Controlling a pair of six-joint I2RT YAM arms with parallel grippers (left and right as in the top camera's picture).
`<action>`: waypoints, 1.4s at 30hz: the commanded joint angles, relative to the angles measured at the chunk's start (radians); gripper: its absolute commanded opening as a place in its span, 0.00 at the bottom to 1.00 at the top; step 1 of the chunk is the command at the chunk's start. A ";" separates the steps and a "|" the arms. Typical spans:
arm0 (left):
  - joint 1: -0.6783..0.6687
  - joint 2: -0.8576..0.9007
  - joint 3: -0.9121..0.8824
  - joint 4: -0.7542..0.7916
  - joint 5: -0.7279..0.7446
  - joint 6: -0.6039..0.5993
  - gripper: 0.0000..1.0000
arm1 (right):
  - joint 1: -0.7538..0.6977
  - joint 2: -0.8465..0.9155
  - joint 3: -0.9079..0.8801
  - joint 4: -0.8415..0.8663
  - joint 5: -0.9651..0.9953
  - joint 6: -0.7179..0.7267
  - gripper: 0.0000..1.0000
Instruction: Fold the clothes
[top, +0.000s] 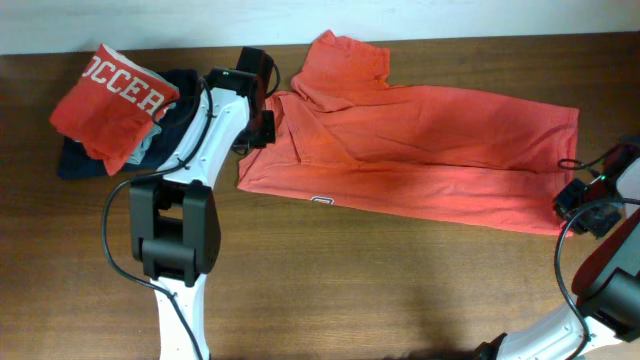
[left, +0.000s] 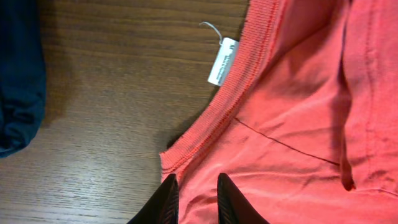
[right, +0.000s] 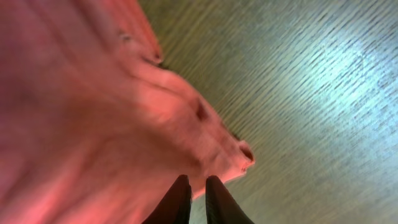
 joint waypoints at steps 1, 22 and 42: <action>0.026 0.034 0.013 0.002 0.007 0.000 0.22 | 0.005 -0.013 -0.074 0.066 0.064 0.023 0.15; 0.101 0.048 0.013 0.004 0.113 0.013 0.21 | -0.074 -0.010 -0.139 0.176 0.279 0.093 0.34; 0.082 0.050 0.125 -0.218 0.360 0.164 0.00 | -0.081 -0.010 0.350 -0.221 -0.142 -0.080 0.83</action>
